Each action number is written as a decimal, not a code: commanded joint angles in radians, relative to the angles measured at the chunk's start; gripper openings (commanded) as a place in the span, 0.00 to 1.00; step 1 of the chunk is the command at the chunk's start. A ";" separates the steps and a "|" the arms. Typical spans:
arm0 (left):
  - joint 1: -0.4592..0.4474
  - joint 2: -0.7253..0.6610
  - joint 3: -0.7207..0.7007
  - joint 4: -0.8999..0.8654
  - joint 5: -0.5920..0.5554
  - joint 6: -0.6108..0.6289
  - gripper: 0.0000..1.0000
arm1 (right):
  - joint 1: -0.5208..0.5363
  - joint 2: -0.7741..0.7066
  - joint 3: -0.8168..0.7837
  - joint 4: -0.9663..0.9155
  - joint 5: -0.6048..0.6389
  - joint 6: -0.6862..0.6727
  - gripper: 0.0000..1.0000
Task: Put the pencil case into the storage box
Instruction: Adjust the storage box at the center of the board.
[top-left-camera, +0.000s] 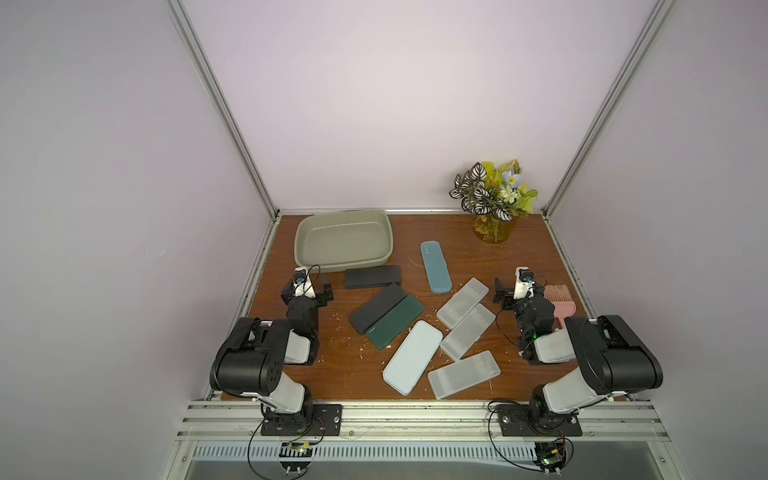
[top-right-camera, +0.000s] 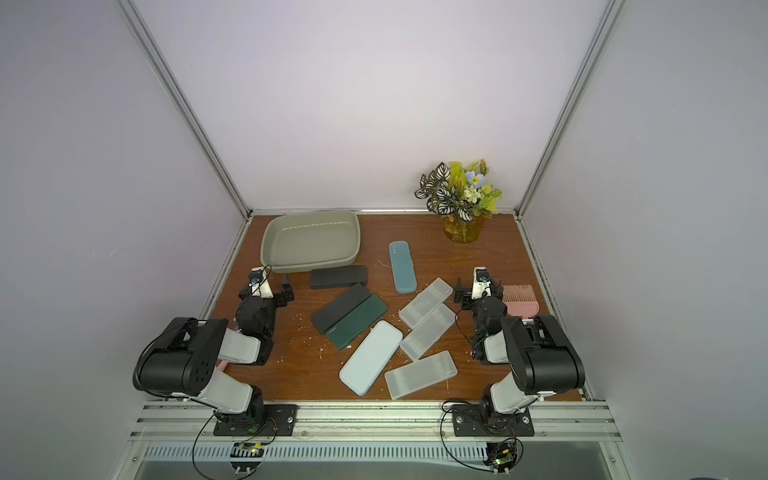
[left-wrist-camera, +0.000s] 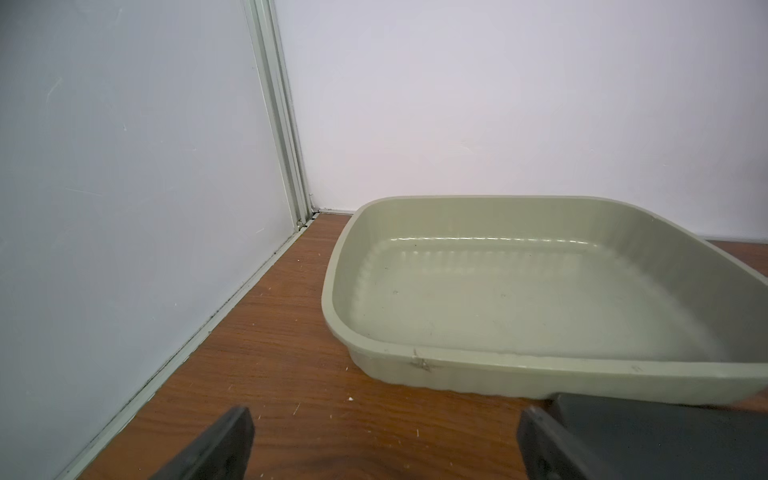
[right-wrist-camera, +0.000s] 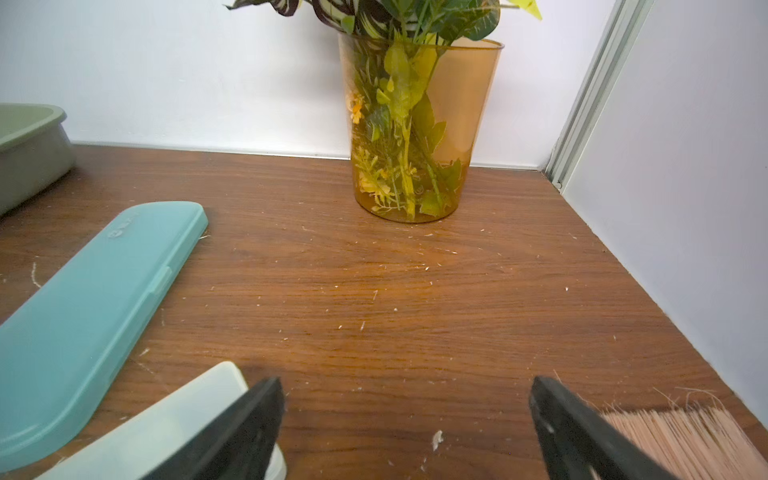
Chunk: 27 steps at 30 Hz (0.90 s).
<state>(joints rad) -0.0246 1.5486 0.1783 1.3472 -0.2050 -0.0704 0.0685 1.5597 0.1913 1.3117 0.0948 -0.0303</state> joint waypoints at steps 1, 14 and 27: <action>0.009 0.000 -0.003 0.023 0.006 0.012 0.99 | -0.004 -0.016 0.021 0.018 -0.012 -0.003 1.00; 0.013 0.001 -0.005 0.022 0.009 0.009 0.99 | -0.004 -0.016 0.021 0.017 -0.013 -0.002 1.00; 0.060 -0.001 -0.006 0.027 0.137 -0.008 0.99 | -0.015 -0.015 0.029 0.003 -0.023 0.010 1.00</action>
<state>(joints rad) 0.0162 1.5486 0.1768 1.3506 -0.1299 -0.0761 0.0628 1.5597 0.1928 1.3071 0.0910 -0.0296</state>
